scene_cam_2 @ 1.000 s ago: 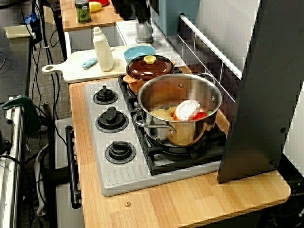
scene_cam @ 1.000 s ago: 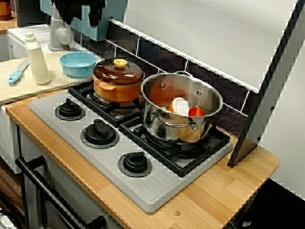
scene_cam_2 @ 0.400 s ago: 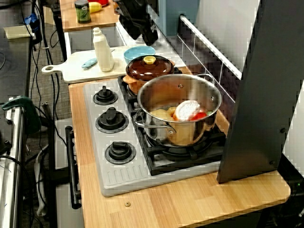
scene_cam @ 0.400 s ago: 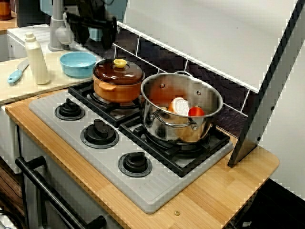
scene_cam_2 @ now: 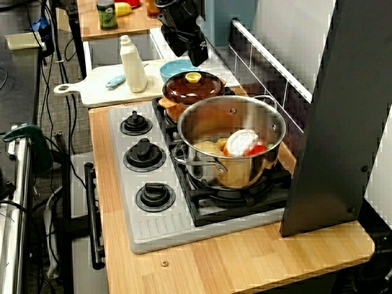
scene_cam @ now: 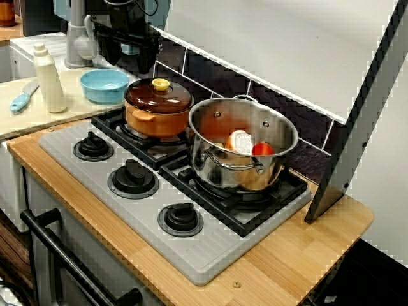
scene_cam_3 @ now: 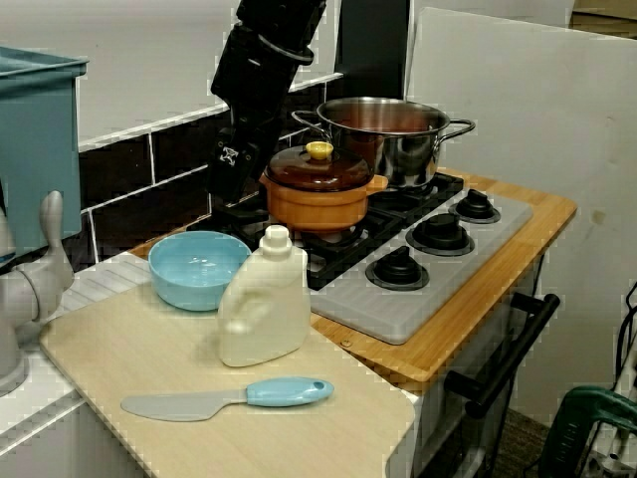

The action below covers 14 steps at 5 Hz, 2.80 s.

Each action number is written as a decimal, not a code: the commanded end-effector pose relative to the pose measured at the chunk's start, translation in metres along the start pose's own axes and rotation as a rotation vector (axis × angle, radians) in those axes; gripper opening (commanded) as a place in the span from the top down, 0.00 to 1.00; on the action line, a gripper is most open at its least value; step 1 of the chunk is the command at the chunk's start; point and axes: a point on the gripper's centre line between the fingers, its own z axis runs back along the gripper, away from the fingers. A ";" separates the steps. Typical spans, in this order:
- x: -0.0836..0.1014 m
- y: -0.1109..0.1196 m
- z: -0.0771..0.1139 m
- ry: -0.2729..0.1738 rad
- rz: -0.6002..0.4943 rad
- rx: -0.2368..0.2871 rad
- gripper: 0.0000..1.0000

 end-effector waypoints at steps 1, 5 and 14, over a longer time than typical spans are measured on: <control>0.015 0.008 0.009 -0.013 -0.022 0.024 0.00; 0.005 0.010 -0.022 -0.005 -0.012 0.070 0.00; 0.022 0.017 -0.014 0.079 0.023 0.100 1.00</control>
